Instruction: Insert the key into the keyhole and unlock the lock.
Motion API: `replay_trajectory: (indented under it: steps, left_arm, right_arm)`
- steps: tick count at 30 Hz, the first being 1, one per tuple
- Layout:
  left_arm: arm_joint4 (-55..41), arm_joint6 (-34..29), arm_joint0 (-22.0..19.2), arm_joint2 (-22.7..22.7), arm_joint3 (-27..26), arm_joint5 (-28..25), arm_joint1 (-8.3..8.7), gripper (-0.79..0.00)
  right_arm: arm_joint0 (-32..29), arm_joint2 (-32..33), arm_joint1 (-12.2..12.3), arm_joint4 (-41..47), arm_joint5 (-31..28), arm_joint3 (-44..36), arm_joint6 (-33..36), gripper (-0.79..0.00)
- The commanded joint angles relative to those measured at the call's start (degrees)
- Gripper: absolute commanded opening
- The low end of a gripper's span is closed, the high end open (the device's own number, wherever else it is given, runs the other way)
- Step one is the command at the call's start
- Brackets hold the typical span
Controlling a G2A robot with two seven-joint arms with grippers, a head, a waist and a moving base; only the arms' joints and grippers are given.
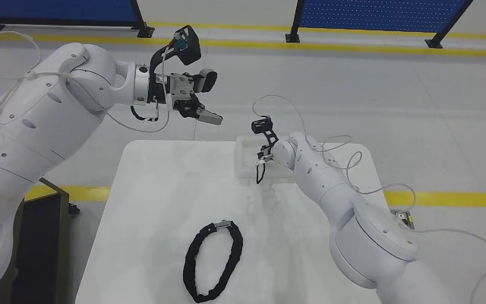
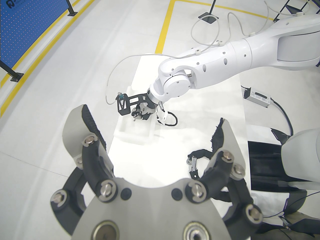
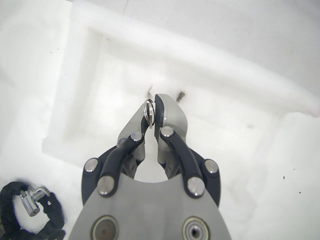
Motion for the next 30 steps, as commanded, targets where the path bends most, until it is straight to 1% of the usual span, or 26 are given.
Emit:
replay_trajectory:
  steps: [1, 5, 11, 13, 16, 22, 30]
  left_arm:
    - [0.0, 0.0, 0.0, 0.0, 0.0, 0.0, 0.0, 0.0]
    - [0.0, 0.0, 0.0, 0.0, 0.0, 0.0, 0.0, 0.0]
    - [0.0, 0.0, 0.0, 0.0, 0.0, 0.0, 0.0, 0.0]
    - [0.0, 0.0, 0.0, 0.0, 0.0, 0.0, 0.0, 0.0]
    - [0.0, 0.0, 0.0, 0.0, 0.0, 0.0, 0.0, 0.0]
    - [0.0, 0.0, 0.0, 0.0, 0.0, 0.0, 0.0, 0.0]
    - [0.0, 0.0, 0.0, 0.0, 0.0, 0.0, 0.0, 0.0]
  right_arm:
    - [0.3, 0.0, 0.0, -0.7, 0.3, -0.1, -0.1, -0.785]
    - [0.4, -0.4, 0.0, -2.9, 1.9, -1.0, -0.6, -0.785]
    - [0.3, -1.5, -0.4, -7.4, 7.8, -2.9, 0.2, -0.785]
    - [0.2, -1.4, -0.5, -7.7, 8.4, -3.7, 0.5, -0.785]
    - [0.3, -0.8, -0.4, -7.6, 7.6, -4.2, 0.6, -0.785]
    - [0.8, 0.8, 0.4, -6.9, 4.2, -5.2, 1.0, -0.785]
    - [0.6, 2.9, 2.6, -7.4, -0.7, -9.5, 1.4, -0.785]
